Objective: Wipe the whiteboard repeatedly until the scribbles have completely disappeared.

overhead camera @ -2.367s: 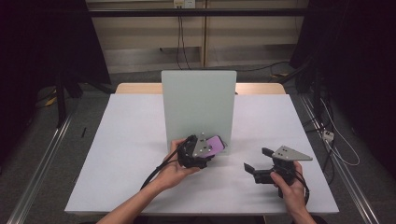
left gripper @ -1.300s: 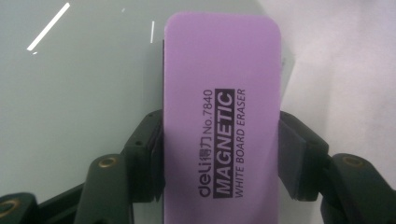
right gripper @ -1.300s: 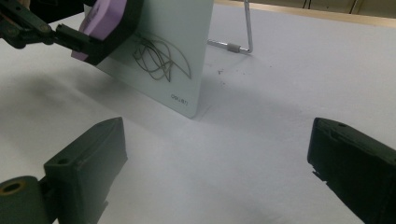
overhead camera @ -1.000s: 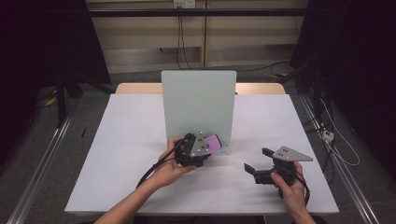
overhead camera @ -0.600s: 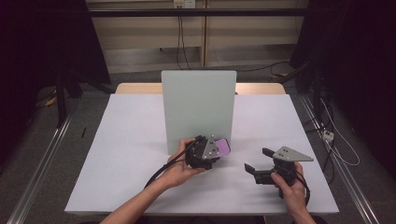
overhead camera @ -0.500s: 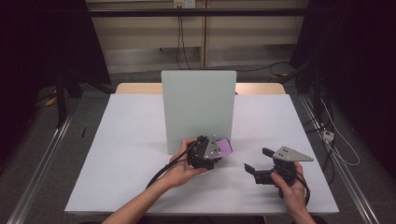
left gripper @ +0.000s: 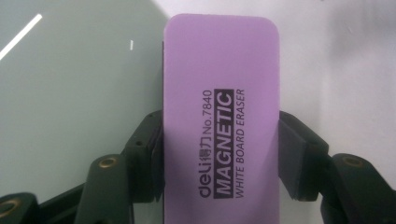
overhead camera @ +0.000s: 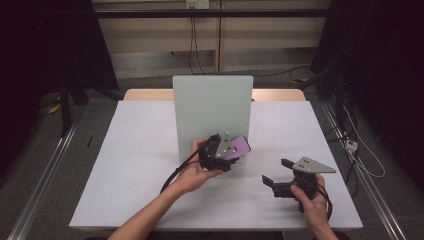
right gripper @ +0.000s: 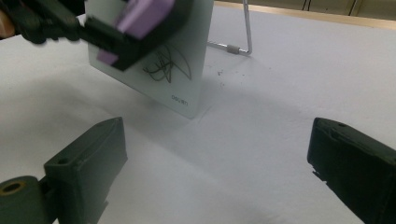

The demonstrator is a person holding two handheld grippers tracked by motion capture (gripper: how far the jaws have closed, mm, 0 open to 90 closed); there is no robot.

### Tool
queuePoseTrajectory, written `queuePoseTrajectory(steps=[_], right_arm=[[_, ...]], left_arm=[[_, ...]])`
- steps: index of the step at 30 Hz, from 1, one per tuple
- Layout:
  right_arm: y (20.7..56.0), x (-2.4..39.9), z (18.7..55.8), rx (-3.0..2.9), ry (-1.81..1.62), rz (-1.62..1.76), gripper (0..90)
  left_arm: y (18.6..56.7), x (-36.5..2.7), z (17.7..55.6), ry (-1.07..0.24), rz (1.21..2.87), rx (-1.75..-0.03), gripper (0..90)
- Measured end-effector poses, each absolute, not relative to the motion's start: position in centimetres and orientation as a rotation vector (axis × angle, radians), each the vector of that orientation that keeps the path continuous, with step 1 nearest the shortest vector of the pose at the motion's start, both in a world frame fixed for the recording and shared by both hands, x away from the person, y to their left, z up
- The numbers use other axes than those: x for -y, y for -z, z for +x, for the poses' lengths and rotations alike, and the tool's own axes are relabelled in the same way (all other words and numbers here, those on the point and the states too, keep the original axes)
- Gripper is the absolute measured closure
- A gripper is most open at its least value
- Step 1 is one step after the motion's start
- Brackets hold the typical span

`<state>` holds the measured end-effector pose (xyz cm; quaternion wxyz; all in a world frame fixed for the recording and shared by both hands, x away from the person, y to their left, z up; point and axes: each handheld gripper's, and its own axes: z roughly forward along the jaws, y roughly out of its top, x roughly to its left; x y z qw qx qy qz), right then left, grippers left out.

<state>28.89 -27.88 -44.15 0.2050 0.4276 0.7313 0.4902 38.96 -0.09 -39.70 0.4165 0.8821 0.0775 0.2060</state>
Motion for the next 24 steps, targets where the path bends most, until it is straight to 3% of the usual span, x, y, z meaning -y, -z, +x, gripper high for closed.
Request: queuePoseTrajectory(steps=[9,24], right_arm=[[44.2,27.7,28.9,-2.039,-1.369,1.198,4.4],[44.2,27.8,28.9,-2.039,-1.372,1.198,4.4]], left_arm=[[39.2,-2.0,39.0,-0.578,2.210,-0.209,41.2],[41.7,1.8,37.8,-0.553,2.298,-0.102,41.1]])
